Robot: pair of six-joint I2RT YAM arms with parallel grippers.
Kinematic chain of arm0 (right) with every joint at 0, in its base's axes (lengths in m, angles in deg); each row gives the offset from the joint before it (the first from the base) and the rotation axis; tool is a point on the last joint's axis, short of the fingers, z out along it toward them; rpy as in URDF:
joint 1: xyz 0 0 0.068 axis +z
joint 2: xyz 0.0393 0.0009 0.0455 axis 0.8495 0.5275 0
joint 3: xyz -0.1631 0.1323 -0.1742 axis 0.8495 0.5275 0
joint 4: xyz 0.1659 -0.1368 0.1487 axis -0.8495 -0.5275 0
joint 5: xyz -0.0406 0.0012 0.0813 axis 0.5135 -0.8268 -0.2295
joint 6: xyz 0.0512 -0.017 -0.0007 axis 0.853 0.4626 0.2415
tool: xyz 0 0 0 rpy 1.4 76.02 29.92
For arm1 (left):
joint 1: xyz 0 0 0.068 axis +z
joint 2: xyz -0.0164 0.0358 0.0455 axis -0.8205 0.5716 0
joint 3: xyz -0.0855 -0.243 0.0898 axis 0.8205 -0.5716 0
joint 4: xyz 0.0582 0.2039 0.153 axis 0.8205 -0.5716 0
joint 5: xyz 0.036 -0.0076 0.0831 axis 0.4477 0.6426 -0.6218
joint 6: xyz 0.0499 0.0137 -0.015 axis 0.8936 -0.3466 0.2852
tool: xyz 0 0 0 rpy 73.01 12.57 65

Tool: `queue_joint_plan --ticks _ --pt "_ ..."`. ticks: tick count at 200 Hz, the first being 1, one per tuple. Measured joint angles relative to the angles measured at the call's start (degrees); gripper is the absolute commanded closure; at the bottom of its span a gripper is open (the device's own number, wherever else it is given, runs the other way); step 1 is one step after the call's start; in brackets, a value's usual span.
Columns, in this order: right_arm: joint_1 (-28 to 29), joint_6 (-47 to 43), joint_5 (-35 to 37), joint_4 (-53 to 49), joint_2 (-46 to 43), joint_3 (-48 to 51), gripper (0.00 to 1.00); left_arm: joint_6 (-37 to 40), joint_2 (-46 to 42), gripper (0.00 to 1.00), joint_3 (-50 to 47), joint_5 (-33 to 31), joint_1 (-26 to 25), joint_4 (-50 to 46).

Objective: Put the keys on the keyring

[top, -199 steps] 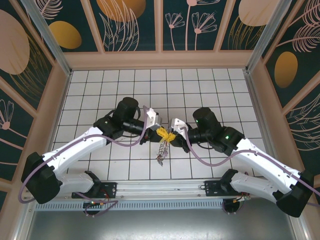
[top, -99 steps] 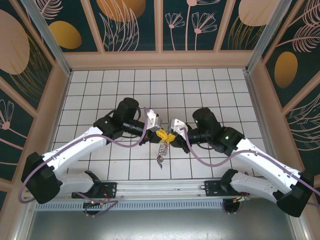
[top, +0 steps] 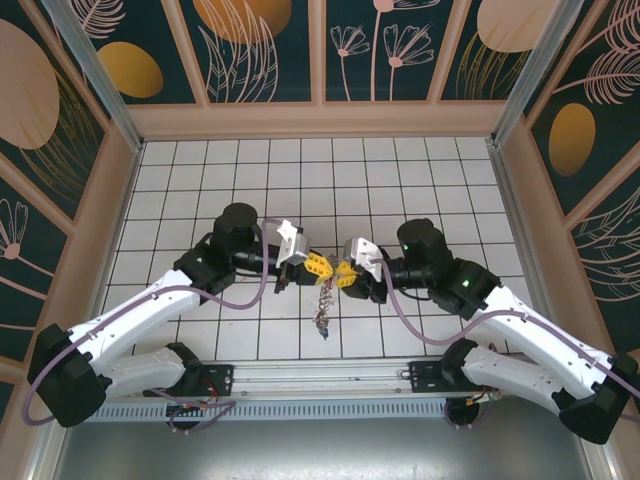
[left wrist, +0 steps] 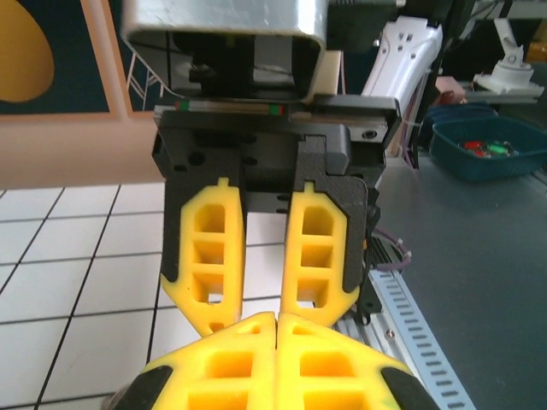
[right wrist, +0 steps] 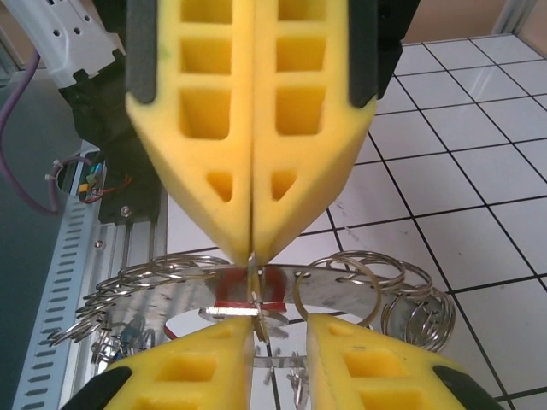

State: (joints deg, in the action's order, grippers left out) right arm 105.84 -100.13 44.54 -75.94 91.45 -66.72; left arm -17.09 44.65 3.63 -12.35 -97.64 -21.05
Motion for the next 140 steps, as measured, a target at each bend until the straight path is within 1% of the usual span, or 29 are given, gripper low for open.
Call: queue_joint_plan --ticks 35,41,44,56,58,91,111,140 --pt "0.0 0.5 -0.6 0.5 -0.6 0.0 0.75 -4.9 0.0 1.0 -3.2 0.8 0.0 8.0" --pt "0.0 0.6 -0.7 0.7 -0.6 0.0 0.76 -5.7 0.0 1.0 -3.7 0.7 0.0 9.2" --pt "0.0 0.7 -0.9 0.7 -0.6 0.0 0.78 -6.0 0.0 1.0 -3.9 0.7 0.0 9.8" --pt "-0.1 1.4 -1.5 1.2 -0.6 0.0 0.98 -7.6 0.0 1.0 -5.0 0.7 0.0 13.0" --pt "-0.1 1.4 -1.5 1.2 -0.6 0.0 1.0 -8.0 0.0 1.0 -5.3 0.7 0.0 13.7" --pt "-0.3 1.7 -3.1 1.6 0.3 0.0 1.0 -12.5 0.0 1.0 -9.4 0.5 0.0 22.9" --pt "-0.5 1.7 -3.8 1.2 1.5 0.0 0.88 -14.1 0.0 1.0 -11.1 -0.2 0.0 25.6" --pt "-0.5 2.0 -3.8 1.7 2.1 0.0 0.87 -16.7 0.0 1.0 -12.9 -0.5 0.0 31.1"
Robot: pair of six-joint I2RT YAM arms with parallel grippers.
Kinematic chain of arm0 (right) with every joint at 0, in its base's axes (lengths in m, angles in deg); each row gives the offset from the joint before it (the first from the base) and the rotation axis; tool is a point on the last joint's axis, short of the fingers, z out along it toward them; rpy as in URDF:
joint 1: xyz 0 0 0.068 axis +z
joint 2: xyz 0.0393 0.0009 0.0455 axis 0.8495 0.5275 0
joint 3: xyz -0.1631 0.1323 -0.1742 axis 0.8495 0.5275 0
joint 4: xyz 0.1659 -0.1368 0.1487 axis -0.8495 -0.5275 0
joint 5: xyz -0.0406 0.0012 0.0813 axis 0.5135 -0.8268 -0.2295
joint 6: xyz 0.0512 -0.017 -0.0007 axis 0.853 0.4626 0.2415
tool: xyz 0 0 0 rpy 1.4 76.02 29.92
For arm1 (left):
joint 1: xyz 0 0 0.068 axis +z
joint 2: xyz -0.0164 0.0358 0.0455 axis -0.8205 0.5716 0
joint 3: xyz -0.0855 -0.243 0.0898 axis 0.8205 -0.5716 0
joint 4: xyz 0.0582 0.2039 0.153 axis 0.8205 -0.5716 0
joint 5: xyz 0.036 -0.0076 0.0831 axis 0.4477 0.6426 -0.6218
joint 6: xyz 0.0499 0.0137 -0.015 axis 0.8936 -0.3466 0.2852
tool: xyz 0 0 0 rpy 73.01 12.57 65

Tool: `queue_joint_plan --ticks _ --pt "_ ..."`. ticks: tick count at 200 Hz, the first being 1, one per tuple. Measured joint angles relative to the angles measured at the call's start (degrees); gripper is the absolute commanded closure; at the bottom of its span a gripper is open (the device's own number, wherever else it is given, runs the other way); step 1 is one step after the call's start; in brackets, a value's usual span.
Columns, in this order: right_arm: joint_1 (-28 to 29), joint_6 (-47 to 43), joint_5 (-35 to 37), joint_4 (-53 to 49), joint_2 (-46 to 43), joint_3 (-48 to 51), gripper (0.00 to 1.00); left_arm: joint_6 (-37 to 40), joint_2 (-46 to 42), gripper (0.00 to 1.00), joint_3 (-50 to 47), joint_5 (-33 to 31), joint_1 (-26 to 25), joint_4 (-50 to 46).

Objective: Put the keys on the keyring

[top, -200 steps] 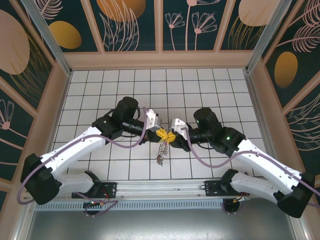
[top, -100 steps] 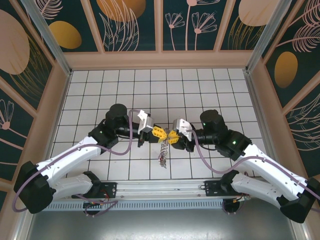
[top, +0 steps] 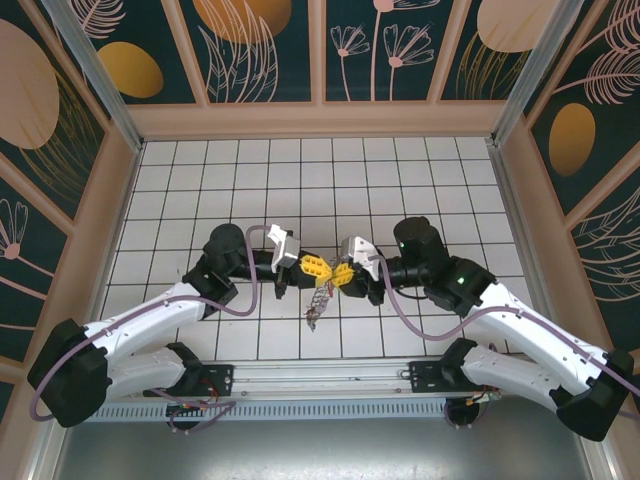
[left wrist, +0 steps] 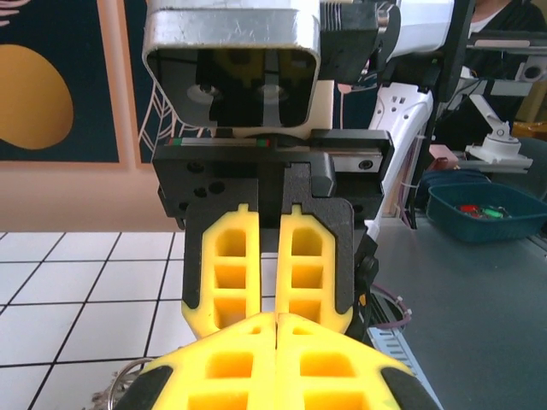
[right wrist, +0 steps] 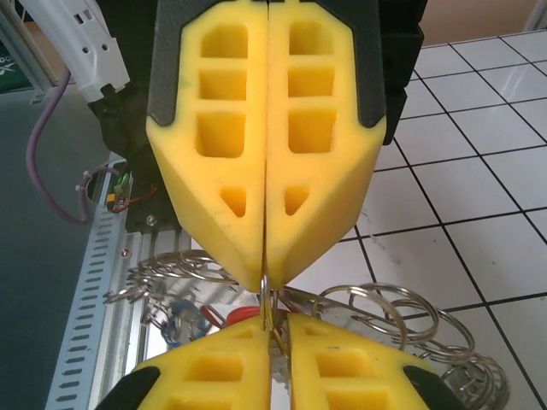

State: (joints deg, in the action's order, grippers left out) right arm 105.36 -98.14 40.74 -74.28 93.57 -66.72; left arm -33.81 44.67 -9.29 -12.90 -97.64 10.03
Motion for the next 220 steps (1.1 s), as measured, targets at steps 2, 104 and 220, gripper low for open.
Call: queue_joint_plan --ticks 2,104,220 --pt "0.0 0.0 0.1 0.0 0.0 0.0 0.87 -0.2 0.0 1.0 -0.1 -0.1 0.0 0.4" --pt "-0.2 0.4 3.6 -1.5 -3.3 0.0 0.74 -1.2 0.0 1.0 -1.0 -0.9 0.0 5.7" --pt "-0.2 -2.8 1.5 -3.4 -4.0 -2.4 0.66 -1.2 0.0 1.0 -1.1 -0.9 0.0 5.9"
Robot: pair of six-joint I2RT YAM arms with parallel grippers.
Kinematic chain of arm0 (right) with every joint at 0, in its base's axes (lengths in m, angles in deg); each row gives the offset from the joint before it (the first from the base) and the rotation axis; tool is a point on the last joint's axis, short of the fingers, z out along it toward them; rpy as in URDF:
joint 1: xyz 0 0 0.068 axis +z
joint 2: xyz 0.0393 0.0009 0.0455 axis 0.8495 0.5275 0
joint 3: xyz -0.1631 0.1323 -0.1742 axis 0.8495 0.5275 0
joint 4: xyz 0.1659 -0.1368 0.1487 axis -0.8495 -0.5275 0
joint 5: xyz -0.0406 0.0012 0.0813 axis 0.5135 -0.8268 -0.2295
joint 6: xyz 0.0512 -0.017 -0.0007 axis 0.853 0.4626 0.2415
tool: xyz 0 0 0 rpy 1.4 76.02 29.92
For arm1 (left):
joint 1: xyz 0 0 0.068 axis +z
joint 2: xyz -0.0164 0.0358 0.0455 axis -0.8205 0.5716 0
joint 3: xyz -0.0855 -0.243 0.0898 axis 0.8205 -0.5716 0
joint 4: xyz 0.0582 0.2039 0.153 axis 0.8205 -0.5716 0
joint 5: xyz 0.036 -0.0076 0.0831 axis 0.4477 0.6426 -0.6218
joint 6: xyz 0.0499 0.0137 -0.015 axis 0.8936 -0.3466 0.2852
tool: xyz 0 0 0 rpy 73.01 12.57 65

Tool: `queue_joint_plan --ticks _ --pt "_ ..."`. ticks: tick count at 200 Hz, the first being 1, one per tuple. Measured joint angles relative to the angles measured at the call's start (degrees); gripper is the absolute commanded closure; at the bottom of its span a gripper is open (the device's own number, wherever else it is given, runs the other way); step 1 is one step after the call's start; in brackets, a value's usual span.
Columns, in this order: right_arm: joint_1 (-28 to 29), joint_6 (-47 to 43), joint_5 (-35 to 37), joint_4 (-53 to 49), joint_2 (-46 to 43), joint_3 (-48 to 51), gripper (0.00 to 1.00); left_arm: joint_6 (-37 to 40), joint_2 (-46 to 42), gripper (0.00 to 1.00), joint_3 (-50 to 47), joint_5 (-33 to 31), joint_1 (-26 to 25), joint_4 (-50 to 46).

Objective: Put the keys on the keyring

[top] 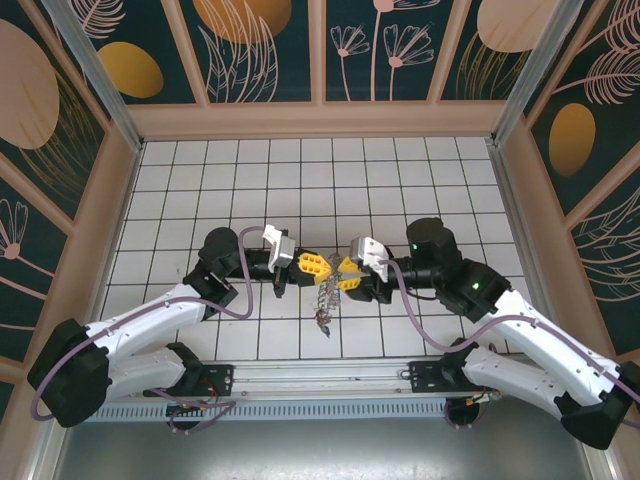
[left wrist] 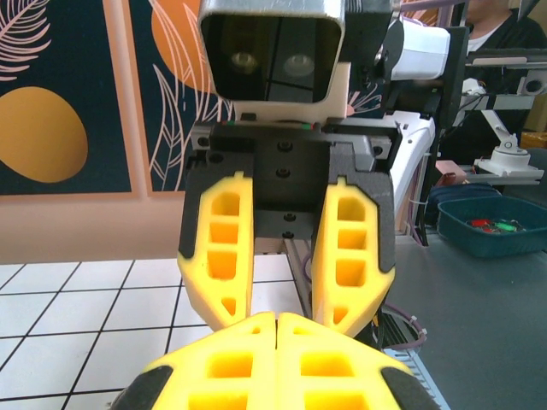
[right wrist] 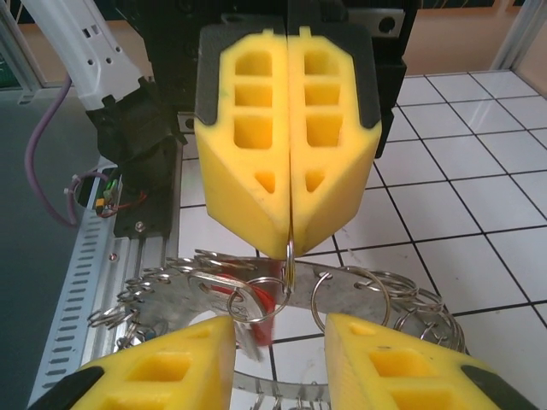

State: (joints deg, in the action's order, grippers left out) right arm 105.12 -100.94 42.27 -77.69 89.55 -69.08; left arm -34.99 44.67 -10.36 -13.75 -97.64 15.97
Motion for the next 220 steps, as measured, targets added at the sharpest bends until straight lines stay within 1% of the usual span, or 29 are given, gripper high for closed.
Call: queue_joint_plan --ticks 10,22,27,47,67,82,108,129,151,160,169,179,192,202,220 --pt "0.0 -0.2 0.2 -0.7 -0.1 -0.6 0.65 0.0 0.0 1.0 0.0 0.0 0.0 0.0" --pt "0.0 -0.1 0.4 -1.2 -0.6 -0.8 0.58 0.0 0.0 1.0 0.0 0.0 0.0 0.0" --pt "0.0 -0.3 0.4 -1.3 -0.9 -0.8 0.56 0.0 0.0 1.0 0.0 0.0 0.0 0.0" --pt "0.0 0.6 0.3 -1.5 -2.5 -0.8 0.56 0.0 0.1 1.0 0.0 0.0 0.0 0.0" --pt "0.0 0.9 0.3 -1.4 -3.4 -0.8 0.61 0.0 0.3 1.0 0.0 0.1 0.0 0.0" --pt "0.0 1.0 0.3 -1.1 -3.1 -0.8 0.64 0.0 0.7 1.0 0.0 0.2 0.0 0.0" --pt "0.0 1.0 0.3 0.1 0.0 -0.8 0.7 0.0 1.0 1.0 0.0 0.2 0.0 0.0" --pt "0.0 1.0 0.3 0.5 3.5 -0.8 0.72 0.0 1.1 1.0 0.0 0.2 0.0 0.0" --pt "0.0 1.0 -0.6 1.3 5.3 -0.8 0.83 0.0 1.1 1.0 0.0 0.2 0.0 -0.2" --pt "0.0 1.4 -1.0 1.5 5.4 -0.8 0.83 0.0 1.1 1.0 0.0 0.2 0.0 -0.2" --pt "0.0 1.6 -1.3 1.7 5.5 -0.8 0.8 0.0 1.0 1.0 0.0 0.2 0.0 -0.2" --pt "0.0 2.1 -1.6 2.2 5.4 -0.7 0.79 0.0 1.0 1.0 0.0 0.2 0.0 0.0" --pt "0.0 2.2 -1.9 3.1 5.2 -0.4 0.88 0.0 1.0 1.0 0.0 0.2 0.0 0.0" --pt "-0.1 2.4 -2.1 3.5 4.9 -0.3 1.0 0.0 1.0 1.0 0.0 0.1 0.0 0.0" --pt "-0.2 2.2 -2.3 3.5 4.4 -0.1 1.0 -0.2 1.0 1.0 0.0 0.0 0.0 0.3"
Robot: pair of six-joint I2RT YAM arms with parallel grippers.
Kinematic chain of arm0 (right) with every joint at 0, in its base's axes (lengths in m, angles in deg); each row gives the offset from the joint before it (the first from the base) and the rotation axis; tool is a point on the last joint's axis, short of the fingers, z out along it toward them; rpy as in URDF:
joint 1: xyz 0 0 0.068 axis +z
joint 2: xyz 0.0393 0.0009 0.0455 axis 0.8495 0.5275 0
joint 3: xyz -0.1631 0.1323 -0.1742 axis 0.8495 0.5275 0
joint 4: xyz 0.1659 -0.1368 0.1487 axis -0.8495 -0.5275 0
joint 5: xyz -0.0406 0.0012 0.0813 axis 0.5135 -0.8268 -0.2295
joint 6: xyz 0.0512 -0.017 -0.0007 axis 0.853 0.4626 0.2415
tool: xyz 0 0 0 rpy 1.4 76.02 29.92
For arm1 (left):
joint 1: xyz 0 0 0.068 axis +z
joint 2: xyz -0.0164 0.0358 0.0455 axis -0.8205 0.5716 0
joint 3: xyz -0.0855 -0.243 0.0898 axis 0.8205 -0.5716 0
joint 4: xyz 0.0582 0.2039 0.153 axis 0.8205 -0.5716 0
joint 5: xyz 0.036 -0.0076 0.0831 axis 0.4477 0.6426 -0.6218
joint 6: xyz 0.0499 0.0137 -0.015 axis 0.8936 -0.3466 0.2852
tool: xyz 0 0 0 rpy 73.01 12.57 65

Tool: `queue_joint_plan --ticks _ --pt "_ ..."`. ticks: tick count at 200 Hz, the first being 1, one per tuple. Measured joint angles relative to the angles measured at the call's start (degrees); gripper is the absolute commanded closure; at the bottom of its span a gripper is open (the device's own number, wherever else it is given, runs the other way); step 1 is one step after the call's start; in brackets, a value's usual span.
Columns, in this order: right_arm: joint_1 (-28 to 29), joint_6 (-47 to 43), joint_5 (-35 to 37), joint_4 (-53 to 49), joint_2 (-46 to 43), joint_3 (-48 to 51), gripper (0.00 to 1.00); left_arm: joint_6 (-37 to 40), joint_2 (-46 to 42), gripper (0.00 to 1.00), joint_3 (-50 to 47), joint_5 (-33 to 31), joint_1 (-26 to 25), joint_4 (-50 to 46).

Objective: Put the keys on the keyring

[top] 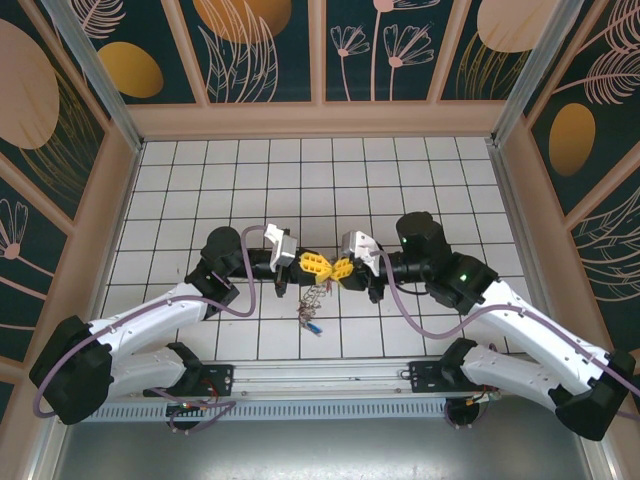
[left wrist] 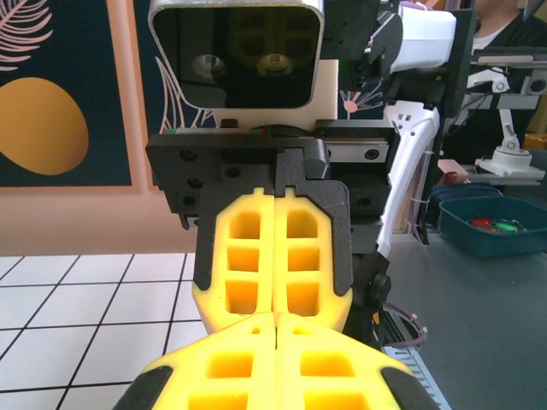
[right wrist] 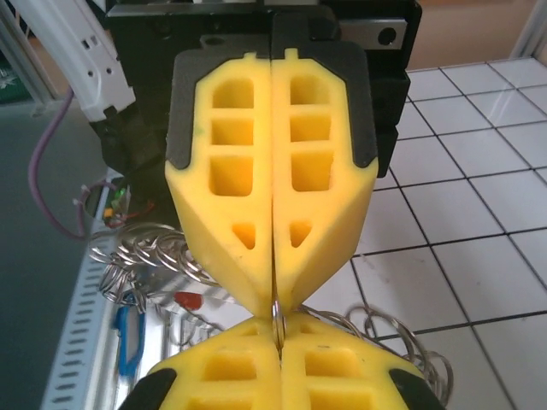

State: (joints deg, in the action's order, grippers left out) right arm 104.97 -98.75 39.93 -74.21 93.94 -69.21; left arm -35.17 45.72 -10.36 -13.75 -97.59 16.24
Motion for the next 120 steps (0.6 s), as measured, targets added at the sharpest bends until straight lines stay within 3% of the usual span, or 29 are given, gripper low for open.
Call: queue_joint_plan --ticks 28,43,55,93,120 --pt "0.0 -0.1 0.1 -0.1 0.0 0.0 1.0 0.1 -0.2 1.0 0.0 -0.4 0.0 -0.6" --pt "0.0 -0.5 0.5 -0.6 0.0 0.0 1.0 1.5 -1.1 0.82 0.6 -1.2 -0.1 -4.0" --pt "0.0 -1.1 1.0 -1.6 0.0 0.0 1.0 4.0 -2.1 0.76 2.0 -1.9 -0.3 -9.3" --pt "0.0 -3.0 2.7 -7.2 0.3 -0.9 1.0 19.1 -4.5 0.74 9.8 -5.2 -0.2 -32.0" --pt "0.0 -3.6 3.1 -8.9 1.8 -2.0 1.0 25.6 -3.4 0.71 13.2 -6.8 -0.2 -43.0"
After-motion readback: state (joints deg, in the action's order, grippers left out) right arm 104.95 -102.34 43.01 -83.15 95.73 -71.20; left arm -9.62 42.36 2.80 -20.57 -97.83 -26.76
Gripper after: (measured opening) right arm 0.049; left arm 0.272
